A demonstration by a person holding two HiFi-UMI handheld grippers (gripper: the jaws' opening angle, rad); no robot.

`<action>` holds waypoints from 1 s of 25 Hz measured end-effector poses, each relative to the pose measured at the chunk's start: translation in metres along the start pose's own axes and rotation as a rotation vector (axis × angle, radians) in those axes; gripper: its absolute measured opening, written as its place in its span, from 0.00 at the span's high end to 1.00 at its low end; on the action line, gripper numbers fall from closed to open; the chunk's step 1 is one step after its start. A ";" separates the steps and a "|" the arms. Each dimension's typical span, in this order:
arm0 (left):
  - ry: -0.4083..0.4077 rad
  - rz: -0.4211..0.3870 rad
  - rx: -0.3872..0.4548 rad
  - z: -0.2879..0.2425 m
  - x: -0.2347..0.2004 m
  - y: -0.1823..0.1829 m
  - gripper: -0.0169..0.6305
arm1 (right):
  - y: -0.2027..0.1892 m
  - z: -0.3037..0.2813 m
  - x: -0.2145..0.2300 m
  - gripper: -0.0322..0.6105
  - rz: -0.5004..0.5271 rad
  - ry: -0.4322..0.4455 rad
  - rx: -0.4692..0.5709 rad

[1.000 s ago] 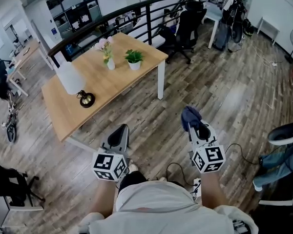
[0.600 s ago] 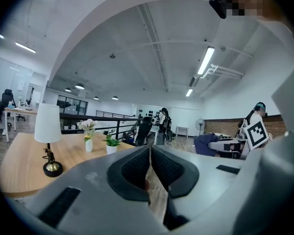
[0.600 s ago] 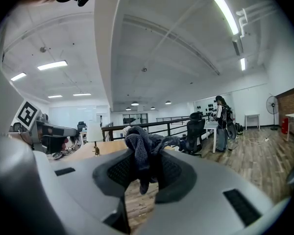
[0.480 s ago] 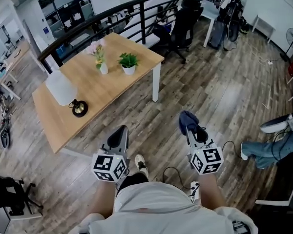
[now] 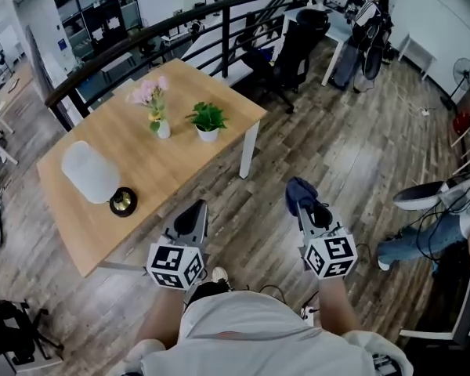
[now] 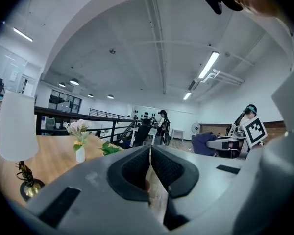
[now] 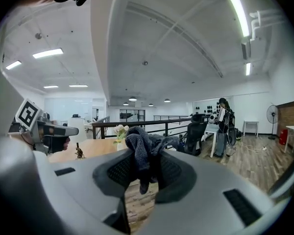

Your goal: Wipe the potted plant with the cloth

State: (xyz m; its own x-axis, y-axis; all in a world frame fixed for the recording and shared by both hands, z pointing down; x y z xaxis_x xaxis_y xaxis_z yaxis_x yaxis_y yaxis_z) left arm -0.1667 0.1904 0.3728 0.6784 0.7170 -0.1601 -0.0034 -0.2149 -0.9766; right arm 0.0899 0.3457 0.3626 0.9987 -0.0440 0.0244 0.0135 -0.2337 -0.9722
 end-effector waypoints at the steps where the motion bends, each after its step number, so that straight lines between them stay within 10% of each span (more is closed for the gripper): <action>1: -0.004 0.001 0.001 -0.006 -0.008 0.002 0.94 | 0.005 -0.010 0.000 0.73 0.003 -0.001 0.001; 25: 0.170 0.040 0.028 -0.169 -0.115 0.036 0.94 | 0.045 -0.236 0.083 0.73 0.020 0.180 -0.041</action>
State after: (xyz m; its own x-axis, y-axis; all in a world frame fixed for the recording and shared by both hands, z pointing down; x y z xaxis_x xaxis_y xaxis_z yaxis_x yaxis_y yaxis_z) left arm -0.1207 -0.0118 0.3803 0.7918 0.5854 -0.1744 -0.0516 -0.2205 -0.9740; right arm 0.1624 0.1022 0.3763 0.9739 -0.2215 0.0502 -0.0119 -0.2702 -0.9627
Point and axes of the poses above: the fingertips, and each gripper's own axes: z backward along the fingers, x to its right, y out of its top, the point moved 7 cm from there along z, backward along the fingers, and after that the axes turned 13 degrees about y, right-handed, at the moved point
